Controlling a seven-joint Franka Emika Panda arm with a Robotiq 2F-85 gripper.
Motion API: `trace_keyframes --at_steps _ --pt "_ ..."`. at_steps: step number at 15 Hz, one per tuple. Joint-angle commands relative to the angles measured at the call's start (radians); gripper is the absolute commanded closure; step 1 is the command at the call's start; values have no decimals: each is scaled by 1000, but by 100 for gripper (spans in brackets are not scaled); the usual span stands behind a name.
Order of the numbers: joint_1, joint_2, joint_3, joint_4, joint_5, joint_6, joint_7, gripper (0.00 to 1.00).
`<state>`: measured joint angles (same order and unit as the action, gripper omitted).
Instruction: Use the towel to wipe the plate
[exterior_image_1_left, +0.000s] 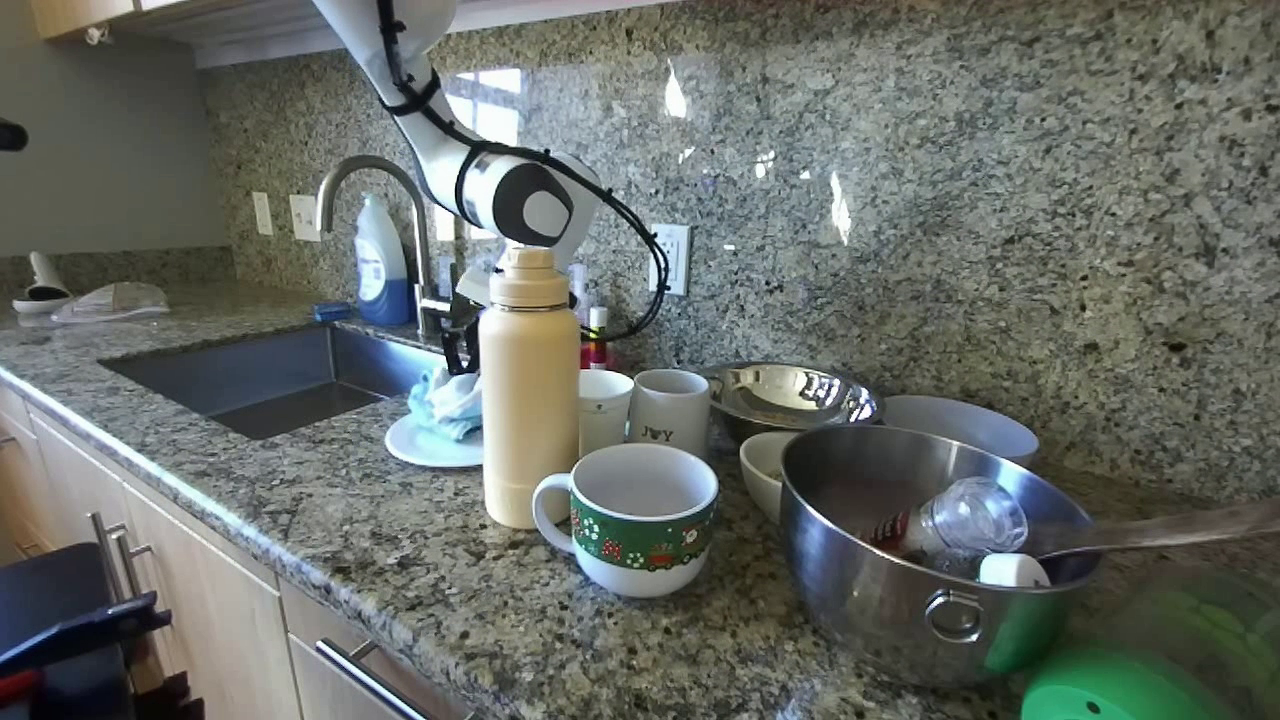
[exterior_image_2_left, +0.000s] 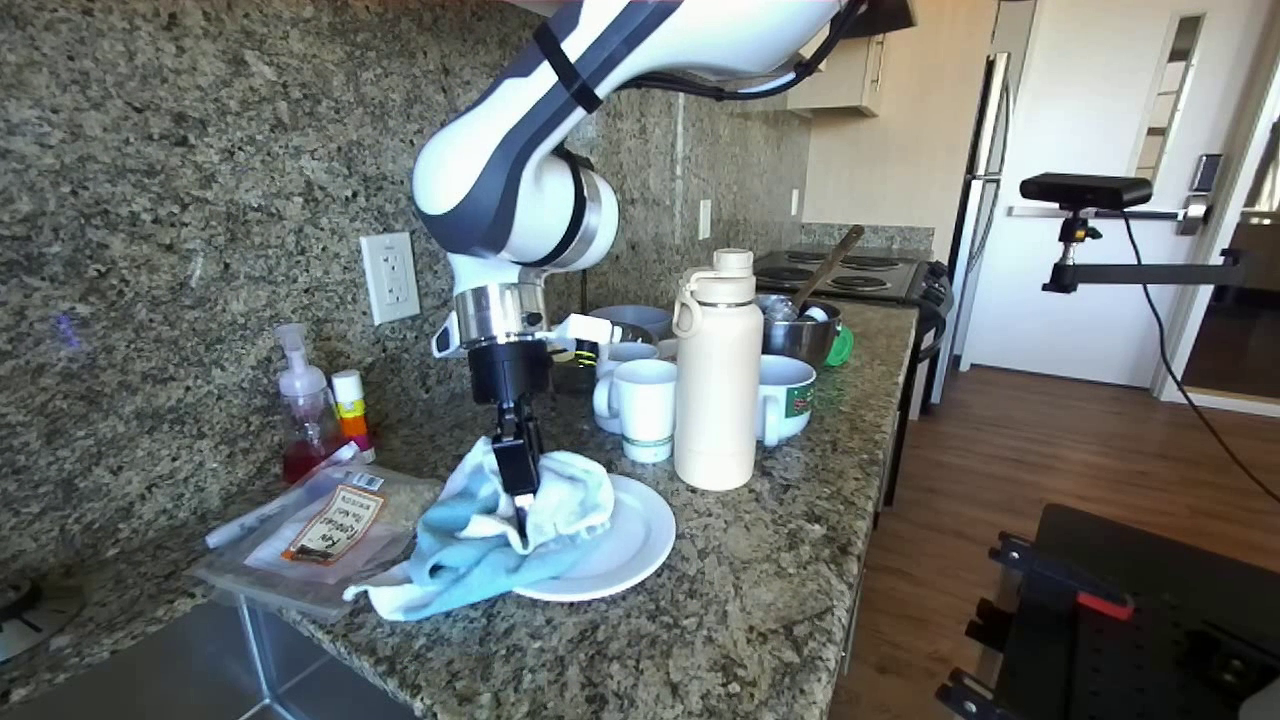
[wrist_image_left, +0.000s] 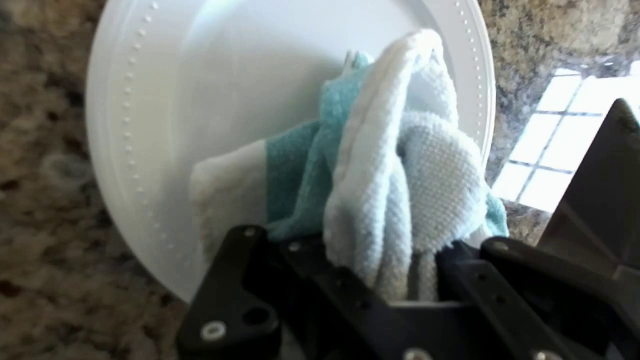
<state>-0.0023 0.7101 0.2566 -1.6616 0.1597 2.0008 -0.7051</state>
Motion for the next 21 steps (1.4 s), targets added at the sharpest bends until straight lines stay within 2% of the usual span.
trace_keyframes --at_steps 1,3,5,10,14,16,18,21 --pt "-17 32 9 54 45 -168 -25 98" --pt "6 26 -21 50 41 -225 62 98" --pt "26 5 -46 25 30 -215 170 98" --pt "82 -13 -111 11 -65 -104 382 98" --pt "128 -9 -148 7 -193 45 450 98" --pt "114 -6 -126 1 -205 142 406 98" --pt "71 3 -75 2 -154 216 309 98" --pt "0 26 6 19 -61 188 132 98"
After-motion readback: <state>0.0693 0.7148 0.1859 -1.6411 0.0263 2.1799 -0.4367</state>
